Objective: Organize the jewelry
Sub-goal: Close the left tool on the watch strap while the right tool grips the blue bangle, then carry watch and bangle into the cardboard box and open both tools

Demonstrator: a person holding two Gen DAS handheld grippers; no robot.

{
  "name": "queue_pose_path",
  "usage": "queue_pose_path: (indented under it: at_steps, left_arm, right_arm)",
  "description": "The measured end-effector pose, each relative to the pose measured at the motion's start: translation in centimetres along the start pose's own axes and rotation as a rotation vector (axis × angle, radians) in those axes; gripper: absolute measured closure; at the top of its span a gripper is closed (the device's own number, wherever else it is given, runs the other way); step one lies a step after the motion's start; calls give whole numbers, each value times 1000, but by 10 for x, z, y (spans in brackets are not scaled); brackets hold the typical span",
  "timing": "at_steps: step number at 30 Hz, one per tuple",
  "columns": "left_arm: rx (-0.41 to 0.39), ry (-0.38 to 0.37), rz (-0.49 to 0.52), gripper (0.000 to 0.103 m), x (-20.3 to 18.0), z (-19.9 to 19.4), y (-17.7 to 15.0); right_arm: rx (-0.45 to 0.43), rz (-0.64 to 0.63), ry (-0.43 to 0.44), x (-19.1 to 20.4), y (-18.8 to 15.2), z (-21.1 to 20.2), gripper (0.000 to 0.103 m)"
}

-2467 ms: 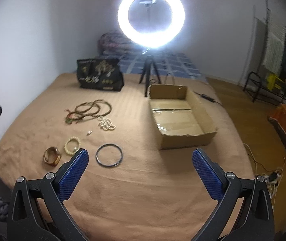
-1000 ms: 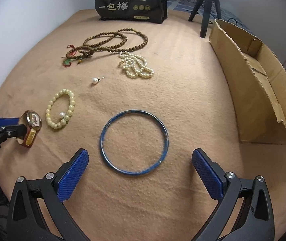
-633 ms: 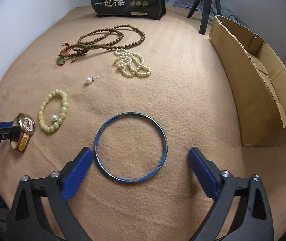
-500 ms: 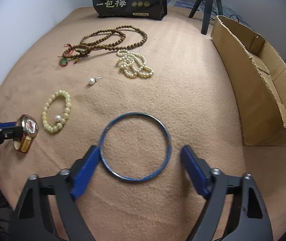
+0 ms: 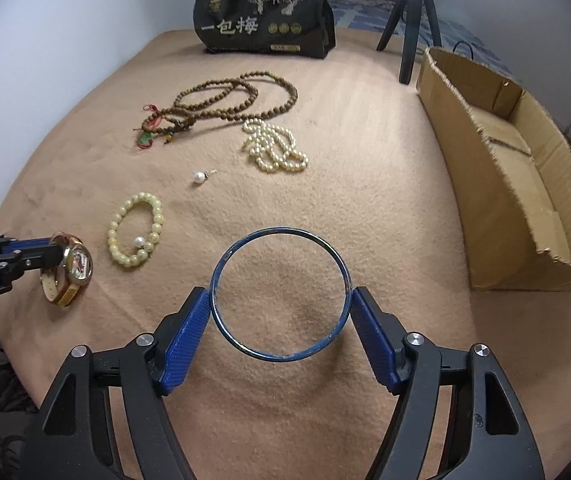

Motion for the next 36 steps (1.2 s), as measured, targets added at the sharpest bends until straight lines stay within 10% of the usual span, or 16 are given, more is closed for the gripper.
queue_pose_path:
  at_steps: [19, 36]
  left_arm:
    - [-141, -56, 39, 96, -45, -55, 32]
    - [-217, -155, 126, 96, -155, -75, 115]
  right_arm:
    - [-138, -12, -37, -11, 12, -64, 31]
    - [-209, 129, -151, -121, 30, -101, 31]
Point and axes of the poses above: each gripper's, at about its wrist camera, not at the fingertips, and z roughly the way its jaws point, x to its left, y to its top, the point moved 2 cm from there along z, roughly the way its jaws point, and after that the axes turned 12 degrees about x, right-handed, at the moved point
